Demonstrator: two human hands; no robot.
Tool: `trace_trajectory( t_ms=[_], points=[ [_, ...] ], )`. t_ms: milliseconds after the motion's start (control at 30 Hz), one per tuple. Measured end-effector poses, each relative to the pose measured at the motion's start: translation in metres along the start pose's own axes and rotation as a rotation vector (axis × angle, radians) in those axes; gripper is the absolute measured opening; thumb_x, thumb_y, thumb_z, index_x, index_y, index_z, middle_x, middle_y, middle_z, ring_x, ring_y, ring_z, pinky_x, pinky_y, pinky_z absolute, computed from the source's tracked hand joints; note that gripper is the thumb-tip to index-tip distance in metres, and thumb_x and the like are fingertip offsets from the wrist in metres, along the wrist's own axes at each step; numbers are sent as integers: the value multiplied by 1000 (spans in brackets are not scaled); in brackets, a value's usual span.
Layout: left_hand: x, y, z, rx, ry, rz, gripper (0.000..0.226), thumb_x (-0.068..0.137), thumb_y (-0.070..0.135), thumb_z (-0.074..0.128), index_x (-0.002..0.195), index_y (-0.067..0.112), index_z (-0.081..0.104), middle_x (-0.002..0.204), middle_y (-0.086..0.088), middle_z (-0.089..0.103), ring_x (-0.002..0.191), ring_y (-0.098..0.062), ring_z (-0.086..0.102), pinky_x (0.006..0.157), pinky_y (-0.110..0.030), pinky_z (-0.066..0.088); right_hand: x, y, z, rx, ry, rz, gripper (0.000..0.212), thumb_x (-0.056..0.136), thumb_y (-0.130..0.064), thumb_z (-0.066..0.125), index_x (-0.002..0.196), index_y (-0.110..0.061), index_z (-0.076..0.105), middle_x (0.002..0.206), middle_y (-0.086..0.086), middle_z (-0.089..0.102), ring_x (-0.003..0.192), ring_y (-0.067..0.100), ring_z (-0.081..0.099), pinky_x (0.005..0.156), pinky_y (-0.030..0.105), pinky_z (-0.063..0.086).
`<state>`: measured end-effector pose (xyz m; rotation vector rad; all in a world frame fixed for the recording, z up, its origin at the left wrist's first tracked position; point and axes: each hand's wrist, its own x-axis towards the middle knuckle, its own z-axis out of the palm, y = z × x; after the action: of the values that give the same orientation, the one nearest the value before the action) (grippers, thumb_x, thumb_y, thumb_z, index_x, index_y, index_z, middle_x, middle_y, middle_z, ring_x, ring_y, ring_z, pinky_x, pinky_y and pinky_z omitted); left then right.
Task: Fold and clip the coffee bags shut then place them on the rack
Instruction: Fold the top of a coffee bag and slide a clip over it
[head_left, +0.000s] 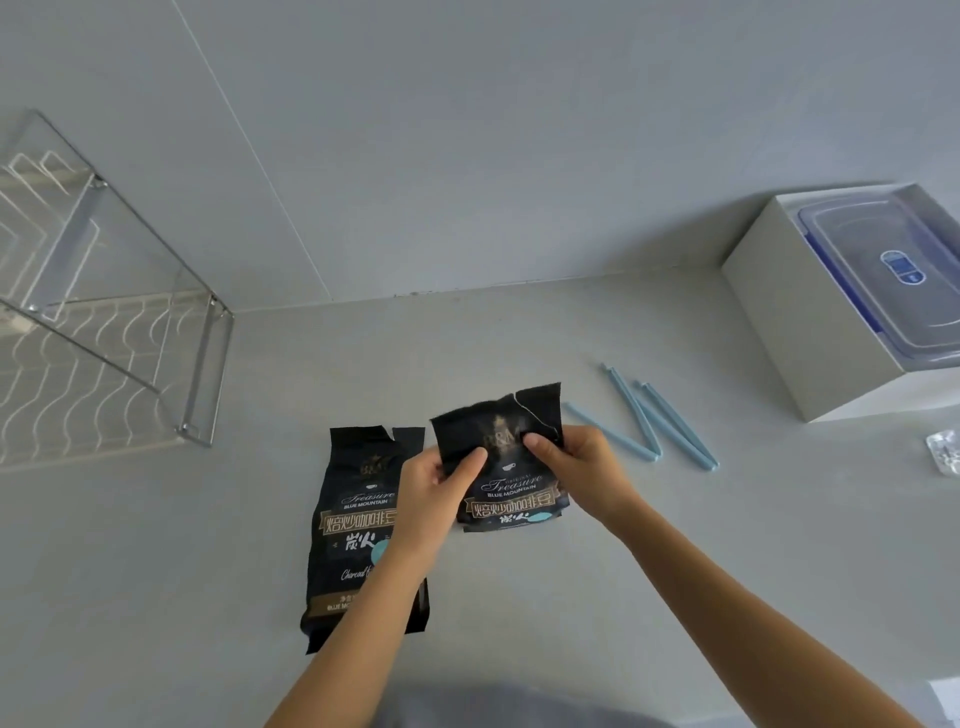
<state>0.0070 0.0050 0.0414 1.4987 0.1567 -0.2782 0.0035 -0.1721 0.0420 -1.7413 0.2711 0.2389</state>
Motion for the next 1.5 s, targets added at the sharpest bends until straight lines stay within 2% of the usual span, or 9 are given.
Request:
trace_trajectory(
  t_ms=[133,233,367,500,633,767,967,1167,1500],
  points=[
    [4,7,-2,56,-36,89,17,83,14,68,86,30,72,88,5,75,87,-9,70,70,-21,56,-2,2,0,18,61,-58,22,86,-19,65,66,-13,66,63,10,68,56,13,64,49,31,51],
    [4,4,3,266,-139,81,25,81,11,69,98,28,65,98,3,72,93,-11,68,81,-31,57,-1,12,-2,52,171,0,25,86,-18,65,65,-6,63,61,6,65,56,17,59,53,30,45],
    [-1,1,-3,232,-82,95,28,80,9,70,95,31,64,96,8,73,95,-8,67,80,-21,54,-5,10,-3,99,82,-109,21,85,-14,66,64,-16,69,58,-8,67,55,5,61,53,21,48],
    [-10,-10,-7,189,-33,25,19,84,4,63,98,16,63,95,-2,73,88,-8,69,73,-16,53,-6,24,-2,113,100,1,25,86,-15,65,72,5,62,63,6,63,58,14,59,60,32,47],
    [-10,-6,-13,242,14,195,15,85,6,62,87,21,65,87,4,73,86,-9,69,74,-17,54,-2,19,-1,64,129,-78,25,84,-17,68,59,-13,64,53,-7,63,49,7,57,48,21,46],
    [-2,-9,-16,233,18,98,15,85,8,63,87,22,64,86,6,72,86,-11,69,69,-17,55,5,19,2,-46,121,-60,20,85,-19,66,76,-1,66,72,15,72,64,21,65,61,44,55],
    [6,-19,-33,485,-105,58,34,76,26,74,93,49,57,104,21,62,104,-2,55,86,-21,45,5,24,14,0,-21,-92,9,81,-27,71,87,-33,67,81,-10,74,79,8,70,66,21,56],
    [10,-27,-36,428,-110,-63,18,81,20,69,87,35,61,95,15,65,95,-5,60,67,-10,43,-1,41,34,-186,56,-68,21,77,-30,74,85,-37,55,84,-8,67,78,13,65,63,24,53],
    [14,-32,-24,547,59,102,17,81,19,70,96,14,63,96,4,67,94,-10,61,78,-30,53,14,30,27,-192,19,-39,13,79,-28,72,79,-29,60,78,-9,70,74,12,69,64,27,57]
  ],
)
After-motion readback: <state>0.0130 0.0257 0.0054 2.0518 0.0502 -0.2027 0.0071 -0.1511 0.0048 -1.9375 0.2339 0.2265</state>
